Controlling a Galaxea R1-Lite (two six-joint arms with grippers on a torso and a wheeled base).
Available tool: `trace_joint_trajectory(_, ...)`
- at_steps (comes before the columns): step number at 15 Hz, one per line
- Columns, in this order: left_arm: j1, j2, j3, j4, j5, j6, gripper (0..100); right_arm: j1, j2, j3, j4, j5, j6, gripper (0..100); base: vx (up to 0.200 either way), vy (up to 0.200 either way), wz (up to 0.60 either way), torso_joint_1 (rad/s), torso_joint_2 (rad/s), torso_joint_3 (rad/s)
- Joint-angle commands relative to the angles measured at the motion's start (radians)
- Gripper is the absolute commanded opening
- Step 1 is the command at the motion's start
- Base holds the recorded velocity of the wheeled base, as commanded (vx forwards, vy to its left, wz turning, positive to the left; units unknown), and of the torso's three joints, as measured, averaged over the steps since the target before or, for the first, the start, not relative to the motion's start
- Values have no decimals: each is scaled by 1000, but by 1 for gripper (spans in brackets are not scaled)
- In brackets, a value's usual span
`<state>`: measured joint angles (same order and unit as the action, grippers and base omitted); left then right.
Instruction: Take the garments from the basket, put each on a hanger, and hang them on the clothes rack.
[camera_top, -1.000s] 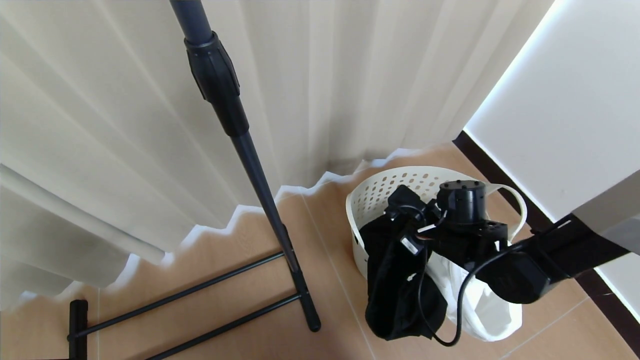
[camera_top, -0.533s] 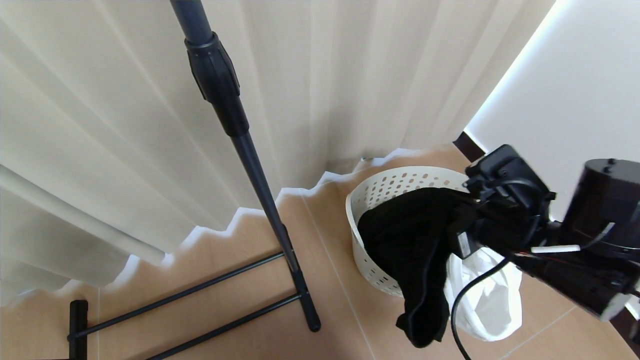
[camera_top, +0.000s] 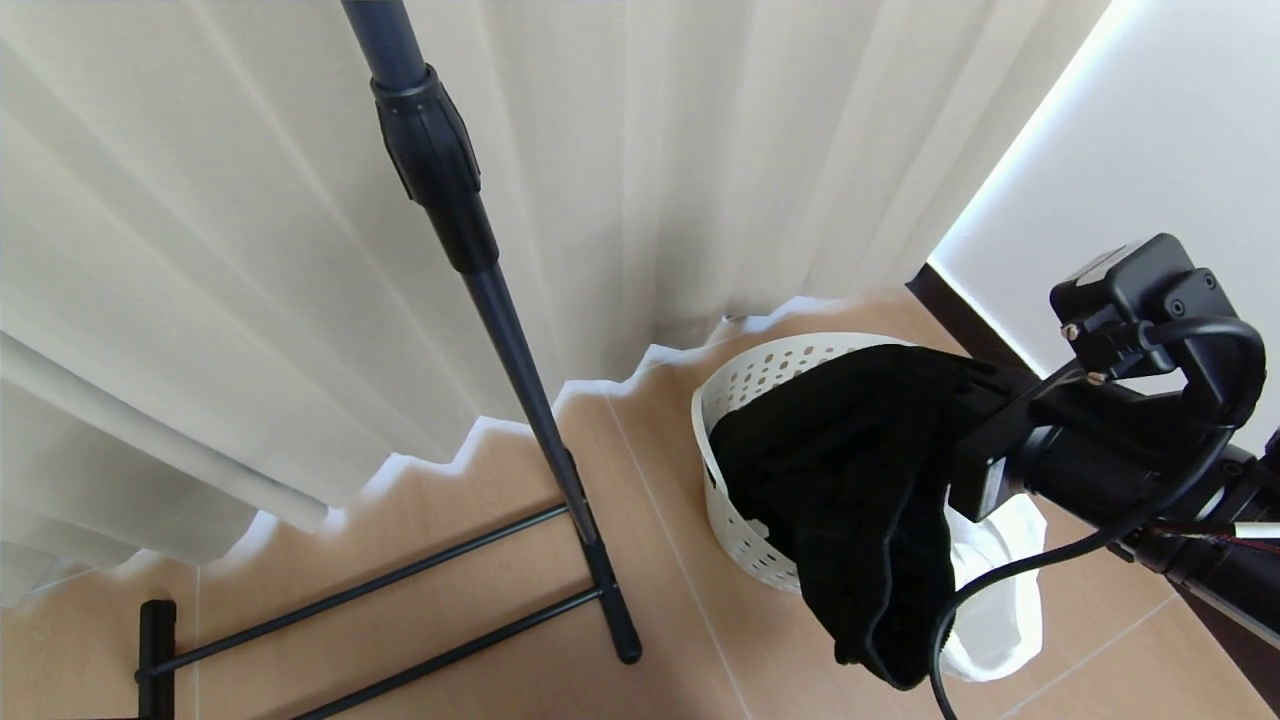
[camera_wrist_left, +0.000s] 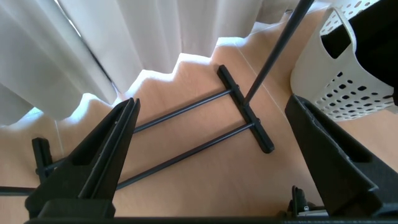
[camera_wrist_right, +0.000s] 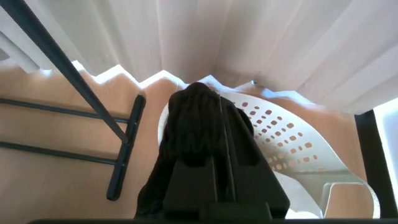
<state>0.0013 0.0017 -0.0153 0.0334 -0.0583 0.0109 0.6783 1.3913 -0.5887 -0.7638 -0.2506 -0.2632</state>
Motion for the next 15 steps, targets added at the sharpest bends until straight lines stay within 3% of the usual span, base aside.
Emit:
trace_joint_trajectory(1, 0, 0, 0, 0, 0, 0, 100, -26, 9, 6, -2, 2, -1, 0, 0, 0, 0, 0, 0, 0)
trace_joint_trajectory(5, 0, 0, 0, 0, 0, 0, 100, -28, 11, 4, -2, 2, -1, 0, 0, 0, 0, 1, 0, 48)
trace_joint_trajectory(15, 0, 0, 0, 0, 0, 0, 100, -31, -8, 7, -2, 1, 1, 0, 0, 0, 0, 2, 1, 198)
